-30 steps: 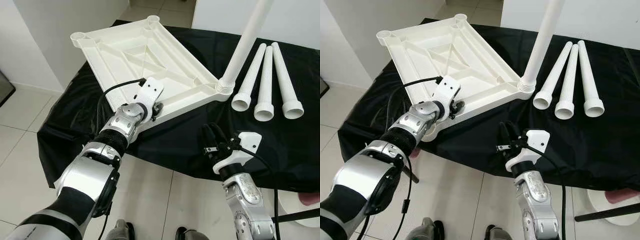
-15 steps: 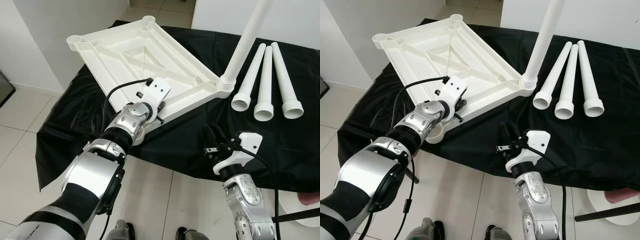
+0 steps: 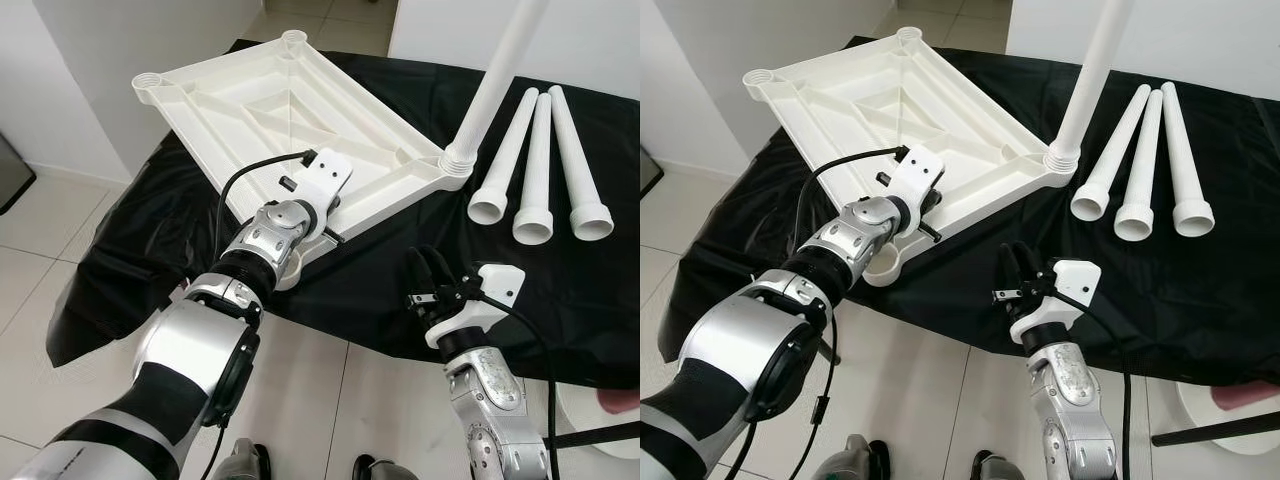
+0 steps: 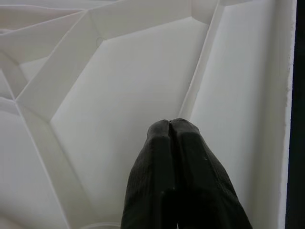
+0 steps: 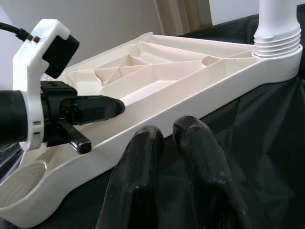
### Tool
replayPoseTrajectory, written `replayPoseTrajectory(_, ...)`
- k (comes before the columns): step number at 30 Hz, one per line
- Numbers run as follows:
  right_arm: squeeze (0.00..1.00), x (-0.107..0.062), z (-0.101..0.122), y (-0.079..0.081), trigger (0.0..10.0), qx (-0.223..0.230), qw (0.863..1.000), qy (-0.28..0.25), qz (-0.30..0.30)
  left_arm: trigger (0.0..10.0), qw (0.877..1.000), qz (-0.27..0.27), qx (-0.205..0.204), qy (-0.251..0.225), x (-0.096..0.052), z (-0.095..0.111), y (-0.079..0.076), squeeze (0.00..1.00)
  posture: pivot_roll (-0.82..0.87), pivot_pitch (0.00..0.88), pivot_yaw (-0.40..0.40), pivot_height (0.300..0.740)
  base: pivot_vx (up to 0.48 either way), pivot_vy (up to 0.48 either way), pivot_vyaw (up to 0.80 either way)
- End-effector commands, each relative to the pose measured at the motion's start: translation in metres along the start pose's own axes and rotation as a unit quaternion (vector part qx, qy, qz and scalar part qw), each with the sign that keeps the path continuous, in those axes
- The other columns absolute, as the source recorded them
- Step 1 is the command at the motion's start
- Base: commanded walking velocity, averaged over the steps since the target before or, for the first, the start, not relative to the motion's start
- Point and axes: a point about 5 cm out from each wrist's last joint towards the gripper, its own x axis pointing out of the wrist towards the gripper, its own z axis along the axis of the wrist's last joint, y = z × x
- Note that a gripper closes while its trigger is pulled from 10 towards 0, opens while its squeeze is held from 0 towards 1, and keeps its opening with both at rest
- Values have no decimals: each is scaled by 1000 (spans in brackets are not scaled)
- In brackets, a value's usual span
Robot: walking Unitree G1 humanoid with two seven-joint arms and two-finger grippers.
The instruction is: Building children table
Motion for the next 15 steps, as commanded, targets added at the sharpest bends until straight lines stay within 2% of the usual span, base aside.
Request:
replayPoseTrajectory(1, 0, -1, -3, 0, 10000, 2, 1000, 8, -2, 8275, 1000, -5, 5, -11, 2, 4, -7, 0, -29, 157, 42, 740, 0, 0, 0)
replayPoseTrajectory(3, 0, -1, -3, 0, 10000, 2, 1000, 8, -2, 8275, 1000, -5, 5, -11, 2, 4, -7, 0, -29, 157, 42, 740, 0, 0, 0)
replayPoseTrajectory(4, 0, -1, -3, 0, 10000, 2, 1000, 8, -2, 10000, 1000, -12, -2, -18, 2, 6, -6, 1000, -28, 157, 40, 740, 0, 0, 0)
replayPoseTrajectory(7, 0, -1, -3, -1, 10000, 1, 1000, 9, -2, 10000, 999, -21, -7, -24, 1, 8, -4, 1000, -26, 158, 40, 740, 0, 0, 0)
replayPoseTrajectory(8, 0, -1, -4, -1, 10000, 1, 1000, 9, -2, 10000, 999, -32, -11, -40, -1, 14, 0, 1000, -20, 158, 36, 740, 0, 0, 0)
replayPoseTrajectory(9, 0, 0, -4, -1, 10000, 2, 1000, 9, -1, 10000, 997, -45, -15, -57, -4, 21, 4, 655, -16, 157, 33, 740, 0, 0, 0)
replayPoseTrajectory(10, 0, 0, -4, -1, 10000, 2, 1000, 9, -1, 10000, 996, -57, -17, -71, -7, 26, 8, 0, -15, 157, 33, 740, 0, 0, 0)
replayPoseTrajectory(11, 0, 0, -4, -1, 10000, 2, 1000, 9, 0, 10000, 994, -65, -13, -87, -10, 31, 12, 0, -13, 155, 31, 740, 0, 0, 0)
replayPoseTrajectory(15, 0, 0, -5, -2, 10000, 2, 1000, 10, 0, 10000, 993, -70, -9, -95, -12, 33, 15, 0, -13, 155, 31, 740, 0, 0, 0)
